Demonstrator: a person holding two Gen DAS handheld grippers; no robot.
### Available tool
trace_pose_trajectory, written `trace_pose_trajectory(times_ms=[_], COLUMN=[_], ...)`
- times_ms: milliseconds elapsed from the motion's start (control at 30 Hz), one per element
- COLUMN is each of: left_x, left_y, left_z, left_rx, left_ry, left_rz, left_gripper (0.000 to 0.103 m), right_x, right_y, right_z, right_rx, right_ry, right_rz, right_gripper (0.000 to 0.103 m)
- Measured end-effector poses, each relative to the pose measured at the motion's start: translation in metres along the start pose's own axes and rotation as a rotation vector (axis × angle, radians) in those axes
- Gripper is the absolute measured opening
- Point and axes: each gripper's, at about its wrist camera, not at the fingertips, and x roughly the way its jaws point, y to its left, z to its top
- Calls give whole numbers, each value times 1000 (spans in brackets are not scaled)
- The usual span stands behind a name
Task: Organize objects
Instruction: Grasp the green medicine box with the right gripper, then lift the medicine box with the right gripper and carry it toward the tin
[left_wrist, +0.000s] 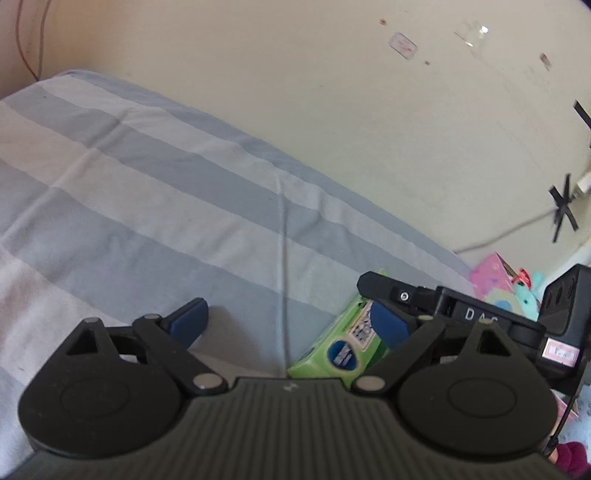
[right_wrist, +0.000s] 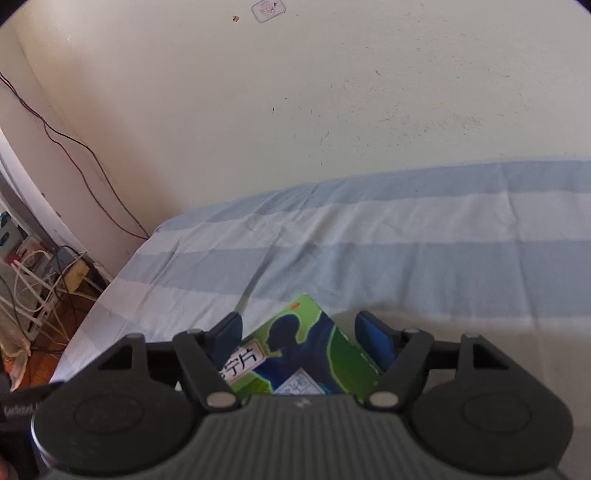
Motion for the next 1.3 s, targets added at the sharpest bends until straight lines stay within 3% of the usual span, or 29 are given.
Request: trace_pose_trajectory(times_ms=[200,400,500,567,700,800,900,1067,1300], left_x=[3,7,11,13,14,10,3,1,7], left_y=[-20,-45,-68,-89,-132,-145,-142,-129,-141], left_z=[-12,-32,-54,-74,-113,-124,-118,-98,-109], left_rx=[109,262,359,445,623,692,648,380,345], left_ry=[53,34,76,104,153,168,170,224,253], left_rz=[-65,-44,-149,-218,-320,-342,-331,-339,-243], left_gripper=[92,91,88,88,82,83,84,84,83], right_x=[-47,-86,-112,-128,-169,-194,-219,-245,-223], right_y=[-15,-15,-10,-7,-8,-17,-26,-49,-85], right_z=[-28,-62,-87,-107,-141,-159,-168,-154,-120], right_rx=[29,21,-5,-66,-129,-134,-115,-64,-7], right_ry=[-38,-44,-37,-34,-60,-71,-111,-230,-265], right_rz=[-19,-53,-107,-175,-257,-291,-314,-325,-248], right_gripper=[70,52,42,27,30,41,47,56,56])
